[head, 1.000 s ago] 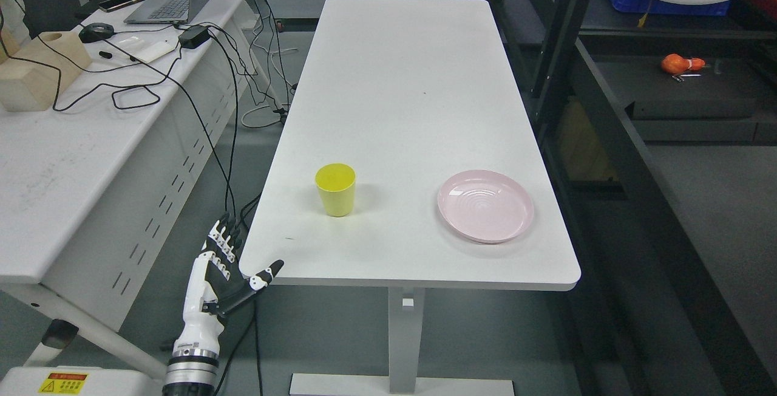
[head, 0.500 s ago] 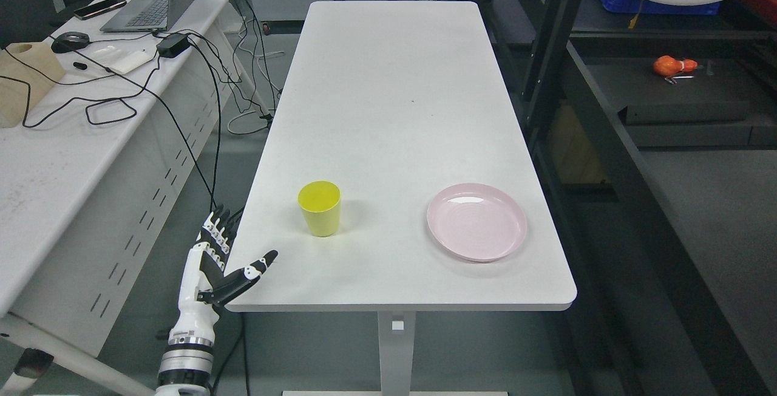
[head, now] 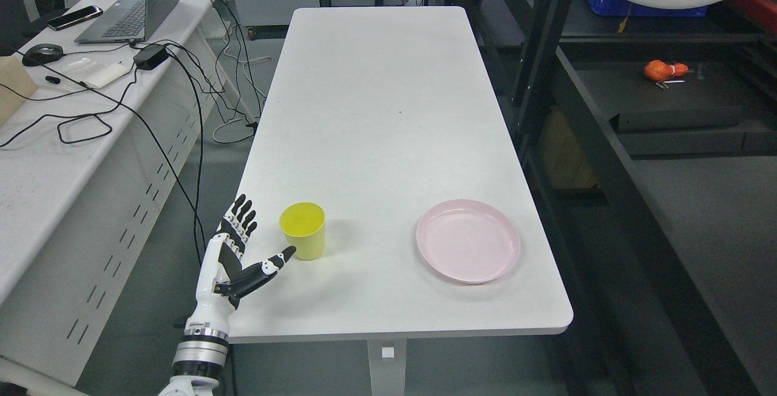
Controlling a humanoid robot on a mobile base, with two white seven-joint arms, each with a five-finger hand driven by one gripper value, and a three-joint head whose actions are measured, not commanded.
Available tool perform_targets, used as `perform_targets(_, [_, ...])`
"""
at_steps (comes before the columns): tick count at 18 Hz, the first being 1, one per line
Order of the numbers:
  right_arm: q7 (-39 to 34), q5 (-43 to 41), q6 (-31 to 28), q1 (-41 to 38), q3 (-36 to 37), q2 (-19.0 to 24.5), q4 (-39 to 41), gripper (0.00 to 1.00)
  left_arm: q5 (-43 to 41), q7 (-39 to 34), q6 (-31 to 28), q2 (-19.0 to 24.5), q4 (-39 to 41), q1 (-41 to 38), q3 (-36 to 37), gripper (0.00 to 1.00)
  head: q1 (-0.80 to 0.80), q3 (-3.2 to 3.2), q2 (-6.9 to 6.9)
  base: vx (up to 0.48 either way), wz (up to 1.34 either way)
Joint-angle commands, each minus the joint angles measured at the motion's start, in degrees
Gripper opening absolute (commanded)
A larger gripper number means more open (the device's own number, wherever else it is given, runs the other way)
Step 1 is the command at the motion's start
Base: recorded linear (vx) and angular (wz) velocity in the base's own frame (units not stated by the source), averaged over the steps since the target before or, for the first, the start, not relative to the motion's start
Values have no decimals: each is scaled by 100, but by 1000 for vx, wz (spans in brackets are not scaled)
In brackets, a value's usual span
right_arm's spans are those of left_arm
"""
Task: Place yellow IKEA cup on middle right shelf
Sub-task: 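Reach the left hand around the yellow cup and close fingers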
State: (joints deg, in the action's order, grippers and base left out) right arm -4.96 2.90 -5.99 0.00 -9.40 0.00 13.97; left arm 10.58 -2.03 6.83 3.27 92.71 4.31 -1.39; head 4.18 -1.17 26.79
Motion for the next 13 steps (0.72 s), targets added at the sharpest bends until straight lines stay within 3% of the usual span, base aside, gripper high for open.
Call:
perform_targets(1, [4,0,-7,-36,0,-100,1,99,-12,1,-155,-28,-437,43,131,100,0,0,0,64,-35])
perform_targets(7, [4,0,-7,-36,0,-100,1,99,-12,1,-270,33,-745,342,-142,100,0,0,0,51,-30])
perform_targets(13, [4,0,-7,-36,0,-100,1,99,-4,10,-270,33,-728,439,120,100,0,0,0,37,-17])
